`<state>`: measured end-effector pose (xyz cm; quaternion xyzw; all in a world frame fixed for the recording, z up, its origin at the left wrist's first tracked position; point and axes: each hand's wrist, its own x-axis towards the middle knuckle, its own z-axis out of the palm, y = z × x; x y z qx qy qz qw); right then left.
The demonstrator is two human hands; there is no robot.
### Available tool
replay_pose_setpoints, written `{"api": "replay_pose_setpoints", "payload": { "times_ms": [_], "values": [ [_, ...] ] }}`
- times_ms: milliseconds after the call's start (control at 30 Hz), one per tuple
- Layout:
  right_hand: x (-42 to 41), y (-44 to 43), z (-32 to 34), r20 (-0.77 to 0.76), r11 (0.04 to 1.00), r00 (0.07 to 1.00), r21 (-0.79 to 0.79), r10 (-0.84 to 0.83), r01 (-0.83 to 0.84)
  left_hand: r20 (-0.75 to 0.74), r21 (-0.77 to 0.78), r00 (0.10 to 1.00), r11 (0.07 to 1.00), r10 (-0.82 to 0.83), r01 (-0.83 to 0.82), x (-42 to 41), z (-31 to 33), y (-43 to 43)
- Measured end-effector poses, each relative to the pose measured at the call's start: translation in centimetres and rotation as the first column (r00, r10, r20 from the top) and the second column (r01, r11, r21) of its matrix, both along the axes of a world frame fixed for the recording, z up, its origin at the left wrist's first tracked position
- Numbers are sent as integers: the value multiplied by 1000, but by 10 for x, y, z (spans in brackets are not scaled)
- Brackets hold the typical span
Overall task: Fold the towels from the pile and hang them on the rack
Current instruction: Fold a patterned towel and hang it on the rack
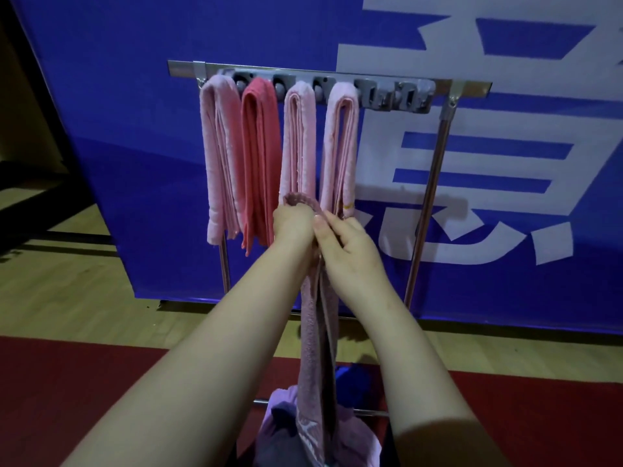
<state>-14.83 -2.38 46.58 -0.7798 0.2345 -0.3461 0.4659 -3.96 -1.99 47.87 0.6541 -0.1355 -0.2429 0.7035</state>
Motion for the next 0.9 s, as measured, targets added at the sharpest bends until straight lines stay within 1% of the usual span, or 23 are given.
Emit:
{"api": "replay_pose_setpoints", "payload": {
  "times_ms": [67, 100, 133, 167, 200, 233, 267, 300, 367, 433, 500, 633, 667, 733, 833, 900],
  "values": [
    [0, 1, -2, 13, 1000, 1000, 26, 6, -6, -67, -43, 997, 998, -42, 39, -2, -4, -2],
    [-1, 0, -2, 16, 999, 1000, 44, 14, -15, -60, -43, 998, 999, -22, 19, -4, -1, -3],
    [-2, -1, -2, 24, 997, 999, 67, 23, -25, -87, -20, 996, 999, 28, -29, -8, 1, -1],
    [-3, -1, -2, 37, 995, 999, 90, 31, -34, -7, 119, 1000, 993, 12, -11, -13, 3, 1],
    [-3, -2, -3, 52, 993, 998, 107, 35, -41, 97, 170, 995, 984, 34, -50, -16, 7, 4],
    [-4, -2, -3, 69, 993, 997, 111, 35, -43, -18, 72, 996, 994, 84, -83, -16, 11, 4],
    [-4, -2, -4, 81, 993, 996, 109, 32, -41, -180, -61, 980, 994, 80, -92, -16, 8, 5],
    [-5, -1, -4, 89, 993, 996, 107, 31, -40, -202, -117, 976, 987, 87, -112, -14, 3, 3],
    [-7, 0, -5, 111, 993, 994, 116, 20, -33, -326, -129, 932, 970, 156, -208, -6, 0, -1],
    [-7, 1, -7, 164, 991, 986, 132, -35, 13, -428, -156, 889, 955, 164, -251, -2, -5, -9],
    [-7, 1, -9, 205, 987, 973, 145, -105, 76, -443, -199, 882, 942, 160, -271, 1, -10, -15],
    [-5, 0, -16, 259, 976, 955, 194, -146, 97, -435, -242, 885, 925, 166, -293, -11, -8, -11],
    [-4, -2, -17, 253, 975, 954, 187, -163, 117, -448, -254, 877, 916, 172, -309, -13, -7, -9],
    [-2, -5, -21, 232, 972, 948, 145, -217, 187, -475, -304, 870, 903, 132, -303, -16, -6, -7],
    [-4, -13, -23, 227, 955, 930, 126, -290, 268, -491, -338, 870, 912, 40, -232, -24, -3, -2],
    [-10, -19, -21, 216, 949, 924, 113, -314, 296, -468, -321, 883, 925, 33, -205, -14, -5, 0]
  ]
}}
